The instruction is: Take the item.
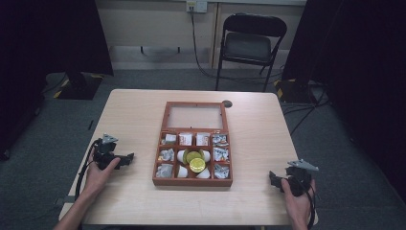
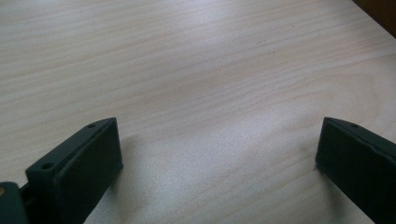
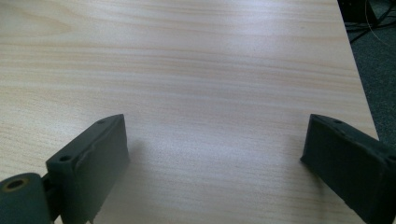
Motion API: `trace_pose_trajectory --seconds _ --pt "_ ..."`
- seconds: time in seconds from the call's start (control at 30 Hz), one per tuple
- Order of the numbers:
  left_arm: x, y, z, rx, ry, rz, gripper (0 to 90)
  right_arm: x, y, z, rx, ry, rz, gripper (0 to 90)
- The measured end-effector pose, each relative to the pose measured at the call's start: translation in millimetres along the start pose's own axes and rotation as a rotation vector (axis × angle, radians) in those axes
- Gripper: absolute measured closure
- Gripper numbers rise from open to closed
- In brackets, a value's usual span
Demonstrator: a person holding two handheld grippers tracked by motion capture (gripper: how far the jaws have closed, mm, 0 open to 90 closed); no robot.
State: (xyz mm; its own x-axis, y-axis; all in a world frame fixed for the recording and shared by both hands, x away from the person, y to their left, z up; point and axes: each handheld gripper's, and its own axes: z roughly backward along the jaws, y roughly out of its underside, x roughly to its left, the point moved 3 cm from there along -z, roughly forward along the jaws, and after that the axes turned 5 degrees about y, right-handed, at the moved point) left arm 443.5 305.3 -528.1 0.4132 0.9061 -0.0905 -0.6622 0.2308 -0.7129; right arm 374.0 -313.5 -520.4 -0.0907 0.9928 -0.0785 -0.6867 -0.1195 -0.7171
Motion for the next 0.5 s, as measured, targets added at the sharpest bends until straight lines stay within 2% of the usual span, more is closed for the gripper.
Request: trace_pose_trajectory --seconds 0.13,0.3,0.37,0.43,0.47,0.5 --pt "0.0 0.0 0.0 0.000 0.000 0.000 0.0 1.9 0.3 0.6 0.003 0.012 -0.014 5.8" --pt "0.0 0.0 0.0 0.000 0.000 0.000 0.0 3.2 0.8 1.3 0.001 0.002 -0.012 5.9" --pt "0.0 0.0 0.0 0.000 0.000 0.000 0.0 3.7 0.6 3.7 0.000 0.001 -0.016 13.5" --pt "0.1 0.0 0.1 0.001 0.000 -0.001 0.0 3.8 0.3 4.7 -0.001 -0.004 -0.014 14.2" --pt "0.2 0.0 0.1 0.000 0.001 -0.001 0.0 4.0 -0.4 5.9 0.005 -0.028 -0.022 14.4" --pt "0.1 0.0 0.1 0.000 0.000 -0.001 0.0 4.2 -0.4 6.3 0.007 -0.031 -0.023 14.6"
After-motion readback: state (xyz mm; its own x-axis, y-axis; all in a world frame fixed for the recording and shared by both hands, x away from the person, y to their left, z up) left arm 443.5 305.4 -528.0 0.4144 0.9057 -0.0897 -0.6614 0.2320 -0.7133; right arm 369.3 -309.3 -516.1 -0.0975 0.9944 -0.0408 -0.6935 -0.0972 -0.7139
